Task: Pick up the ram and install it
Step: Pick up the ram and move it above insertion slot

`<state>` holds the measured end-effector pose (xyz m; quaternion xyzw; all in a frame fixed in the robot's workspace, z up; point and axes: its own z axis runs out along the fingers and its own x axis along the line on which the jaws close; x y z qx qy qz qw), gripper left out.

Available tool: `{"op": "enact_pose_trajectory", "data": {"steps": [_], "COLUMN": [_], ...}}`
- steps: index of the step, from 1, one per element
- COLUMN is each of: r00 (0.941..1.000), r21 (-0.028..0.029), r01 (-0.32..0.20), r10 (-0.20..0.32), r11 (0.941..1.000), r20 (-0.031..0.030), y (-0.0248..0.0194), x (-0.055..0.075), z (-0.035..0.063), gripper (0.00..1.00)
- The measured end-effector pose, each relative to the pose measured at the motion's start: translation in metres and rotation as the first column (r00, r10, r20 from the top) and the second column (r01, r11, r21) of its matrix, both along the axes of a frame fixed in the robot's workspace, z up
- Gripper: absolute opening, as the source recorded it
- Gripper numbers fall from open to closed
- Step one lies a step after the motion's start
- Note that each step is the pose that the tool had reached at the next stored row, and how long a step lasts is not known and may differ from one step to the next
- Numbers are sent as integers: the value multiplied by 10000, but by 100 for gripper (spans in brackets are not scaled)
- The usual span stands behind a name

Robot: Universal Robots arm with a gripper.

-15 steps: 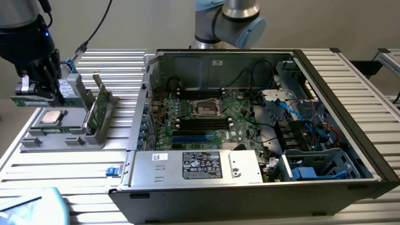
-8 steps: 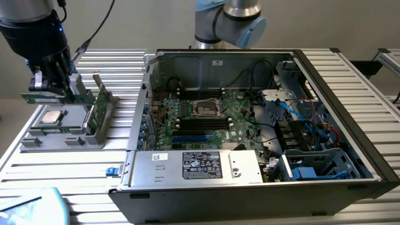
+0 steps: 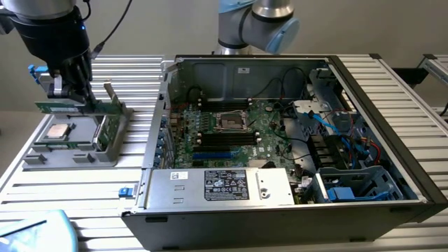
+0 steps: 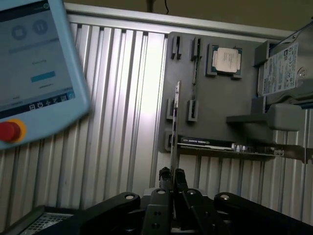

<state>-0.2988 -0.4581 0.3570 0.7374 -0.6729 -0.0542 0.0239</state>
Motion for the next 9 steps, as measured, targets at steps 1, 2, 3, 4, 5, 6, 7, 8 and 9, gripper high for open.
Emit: {"op": "enact_pose_trajectory", "data": {"steps": [1, 2, 3, 4, 5, 6, 7, 8, 9], "r00": [10000, 10000, 10000, 10000, 10000, 10000, 10000, 10000, 10000], "r21": [0, 0, -1, -1, -1, 0, 0, 0, 0], "r01": [0, 0, 1, 0, 0, 0, 0, 0, 0], "r10": [0, 0, -1, 0, 0, 0, 0, 0, 0], "r11": [10000, 10000, 10000, 10000, 10000, 10000, 10000, 10000, 10000], "r20": [4, 9, 13, 17, 22, 27, 32, 37, 42], "y": [0, 0, 0, 0, 0, 0, 0, 0, 0], "x": [29, 57, 86, 115, 145, 173, 202, 230, 260], "z": [8, 15, 24, 31, 40, 48, 56, 65, 74], "gripper": [14, 14, 14, 14, 14, 14, 14, 14, 14]}}
